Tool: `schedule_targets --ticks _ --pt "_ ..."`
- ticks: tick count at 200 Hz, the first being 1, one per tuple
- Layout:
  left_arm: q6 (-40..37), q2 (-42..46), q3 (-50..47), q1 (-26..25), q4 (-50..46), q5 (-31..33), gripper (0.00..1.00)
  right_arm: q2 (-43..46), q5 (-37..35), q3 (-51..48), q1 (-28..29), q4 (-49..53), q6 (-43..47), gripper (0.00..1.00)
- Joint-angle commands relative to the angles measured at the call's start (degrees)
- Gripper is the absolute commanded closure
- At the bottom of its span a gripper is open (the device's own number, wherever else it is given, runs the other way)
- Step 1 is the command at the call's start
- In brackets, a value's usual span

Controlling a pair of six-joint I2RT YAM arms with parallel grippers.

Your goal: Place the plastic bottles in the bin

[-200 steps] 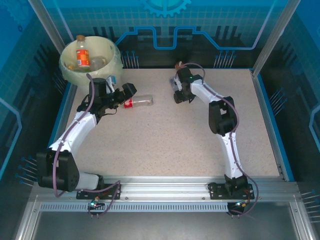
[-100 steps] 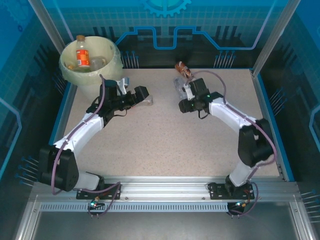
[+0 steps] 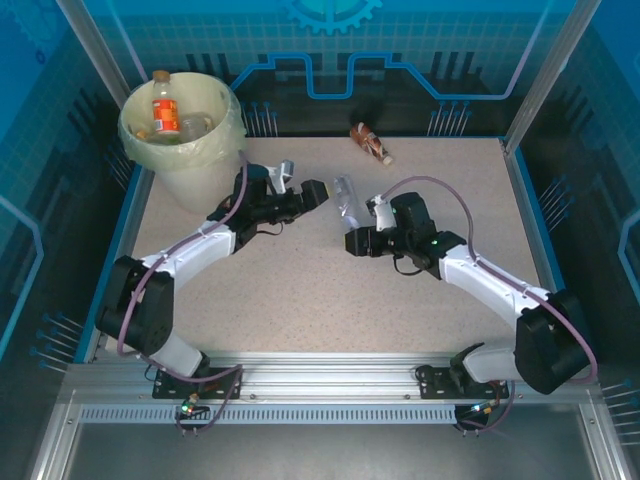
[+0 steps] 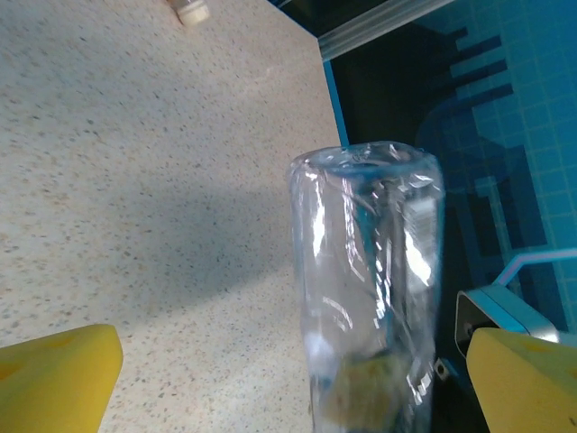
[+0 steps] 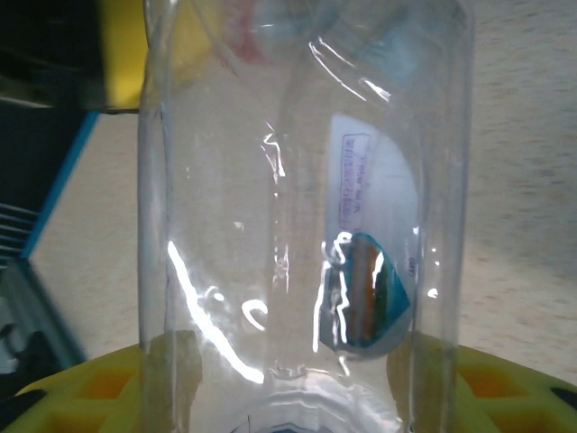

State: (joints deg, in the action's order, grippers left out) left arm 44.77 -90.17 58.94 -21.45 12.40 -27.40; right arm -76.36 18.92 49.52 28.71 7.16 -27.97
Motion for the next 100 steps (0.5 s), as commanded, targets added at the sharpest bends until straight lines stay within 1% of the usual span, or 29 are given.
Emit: schedule_targets --ticks 1,37,59,76,100 --pt "1.11 -1.48 2.45 -1.8 5.74 -2.49 0.01 1.45 6.65 -0.21 1.89 -5.27 -3.14 0.69" --pt "2.52 -1.86 1.01 -3.06 13.03 -4.49 0.01 1.36 6.7 -0.01 3.59 -6.34 -4.35 0.67" --pt "1.9 -1.63 0.83 -3.33 13.08 -4.49 0.02 0.96 7.8 0.05 3.84 -7.44 -4.9 0.67" --pt "1.41 -1.66 1.16 -3.42 11.92 -4.31 0.1 0.54 8.69 0.5 3.98 -7.6 -5.12 0.66" --pt "1.24 -1.95 1.4 -3.5 11.79 -4.74 0.24 0.4 9.56 0.58 4.07 -7.87 -5.26 0.64"
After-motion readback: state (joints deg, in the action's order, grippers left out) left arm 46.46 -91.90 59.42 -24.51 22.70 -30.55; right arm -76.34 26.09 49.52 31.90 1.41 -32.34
